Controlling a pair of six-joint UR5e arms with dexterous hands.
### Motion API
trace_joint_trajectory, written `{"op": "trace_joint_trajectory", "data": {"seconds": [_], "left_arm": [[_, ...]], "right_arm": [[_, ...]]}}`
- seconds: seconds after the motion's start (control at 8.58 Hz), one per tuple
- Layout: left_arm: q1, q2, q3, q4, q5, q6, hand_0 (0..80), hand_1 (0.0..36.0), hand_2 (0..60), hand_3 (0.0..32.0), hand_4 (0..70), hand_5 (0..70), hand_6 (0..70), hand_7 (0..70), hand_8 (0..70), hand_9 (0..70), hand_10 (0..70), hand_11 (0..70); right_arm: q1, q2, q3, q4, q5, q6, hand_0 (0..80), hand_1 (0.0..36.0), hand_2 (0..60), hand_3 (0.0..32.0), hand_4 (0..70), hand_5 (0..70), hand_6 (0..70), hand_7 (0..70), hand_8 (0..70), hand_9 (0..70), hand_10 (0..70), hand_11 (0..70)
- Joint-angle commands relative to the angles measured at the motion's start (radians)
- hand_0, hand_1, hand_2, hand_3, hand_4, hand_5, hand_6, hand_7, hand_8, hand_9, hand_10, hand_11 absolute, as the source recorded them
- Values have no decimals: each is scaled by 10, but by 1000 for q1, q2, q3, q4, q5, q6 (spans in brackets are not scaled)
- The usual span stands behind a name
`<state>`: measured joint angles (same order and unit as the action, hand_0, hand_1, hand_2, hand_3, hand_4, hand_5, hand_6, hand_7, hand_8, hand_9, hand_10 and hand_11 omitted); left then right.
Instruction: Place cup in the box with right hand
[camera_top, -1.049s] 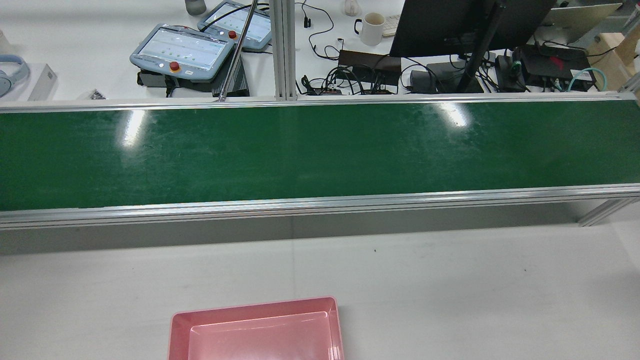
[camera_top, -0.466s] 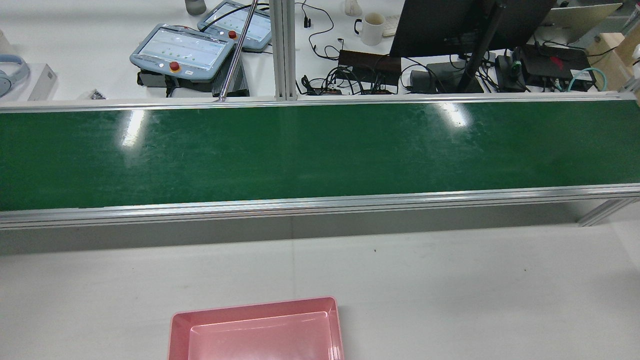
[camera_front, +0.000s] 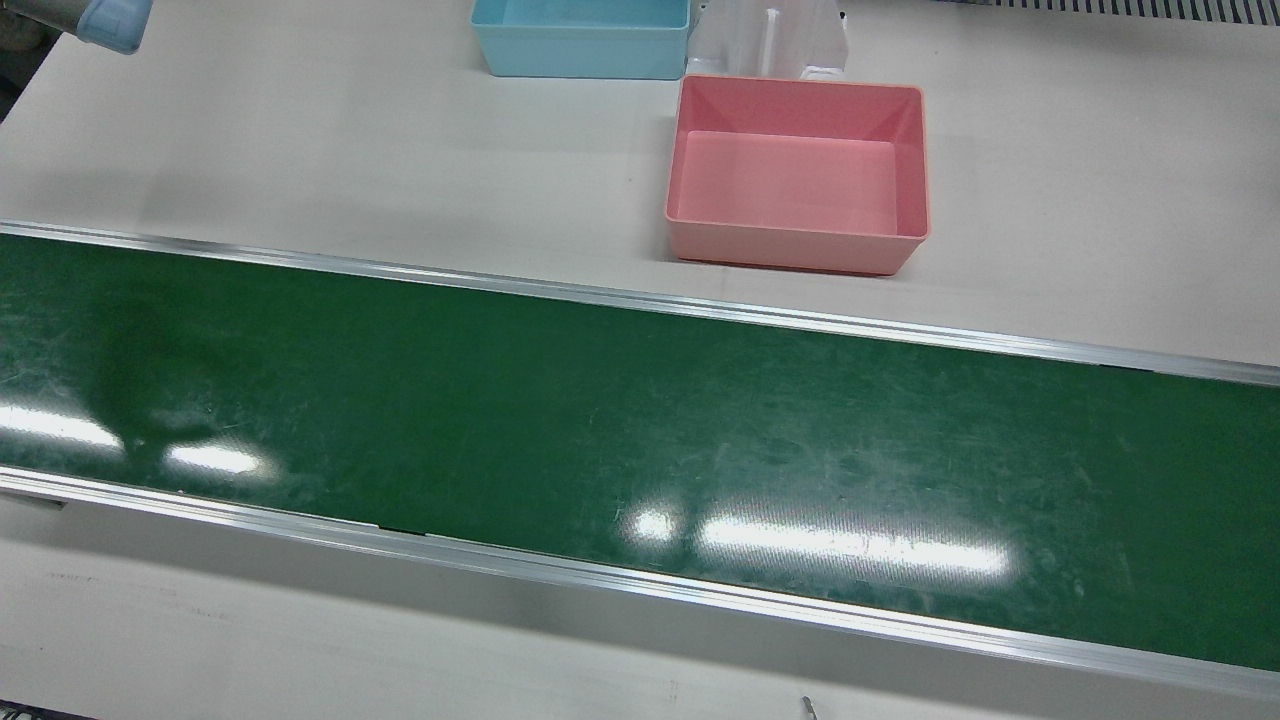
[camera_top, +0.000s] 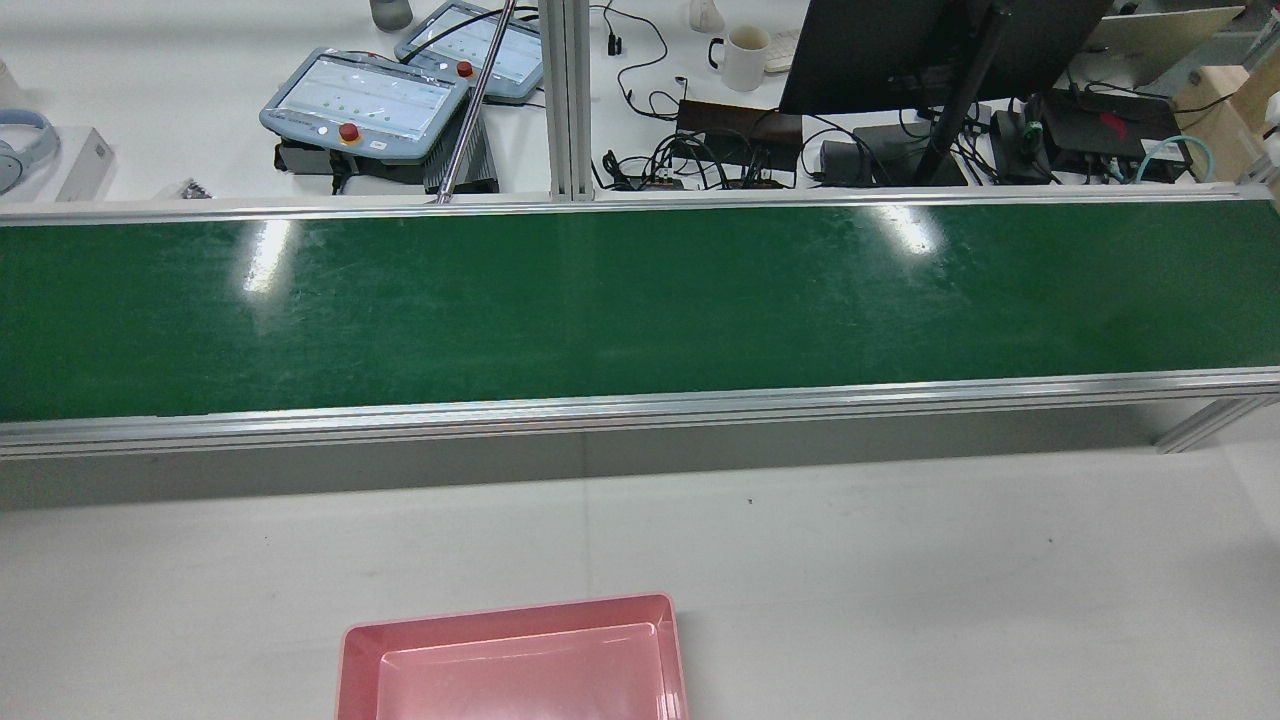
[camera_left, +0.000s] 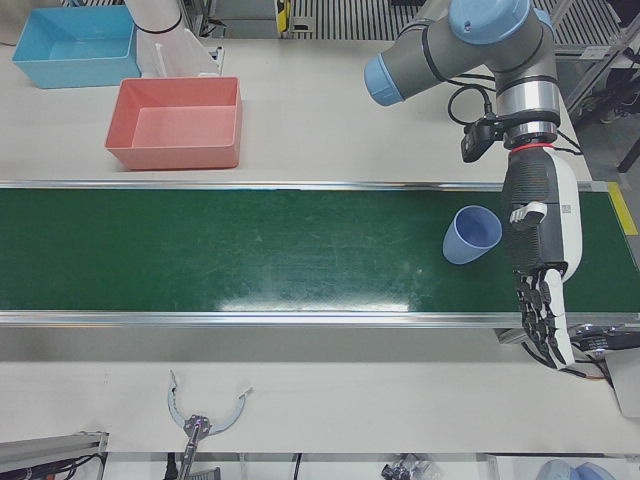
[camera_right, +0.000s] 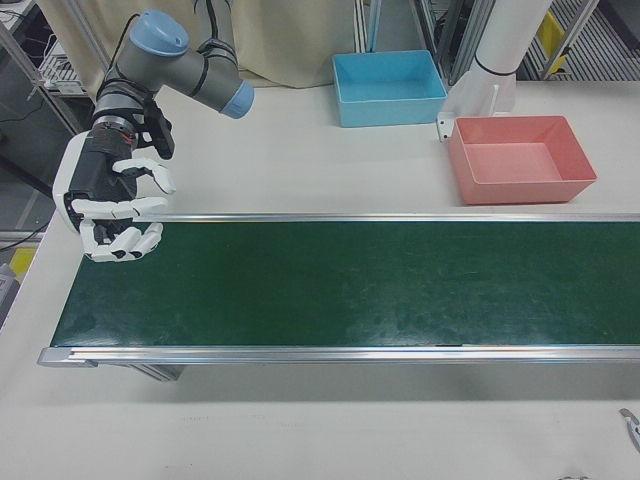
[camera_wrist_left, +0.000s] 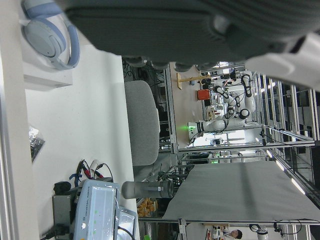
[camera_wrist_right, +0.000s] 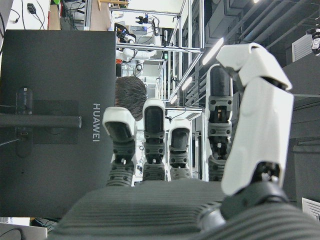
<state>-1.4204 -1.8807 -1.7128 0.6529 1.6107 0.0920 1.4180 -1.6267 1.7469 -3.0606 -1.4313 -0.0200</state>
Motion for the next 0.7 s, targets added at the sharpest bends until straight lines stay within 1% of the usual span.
{"op": "trace_joint_trajectory", "data": {"seconds": [0.0,0.58], "left_arm": [[0,0,-1,1,0,0,0,0,0,0,0,0,0,0,0,0,0,0],[-2,0,-1,1,0,0,0,0,0,0,0,0,0,0,0,0,0,0]], "right_arm": [[-5,4,-6,0,0,0,541,215,326,0,608,120,227,700,387,560,481,683],[-7,4,-6,0,2,0,543,217,317,0,594,120,223,700,383,554,470,668]]}}
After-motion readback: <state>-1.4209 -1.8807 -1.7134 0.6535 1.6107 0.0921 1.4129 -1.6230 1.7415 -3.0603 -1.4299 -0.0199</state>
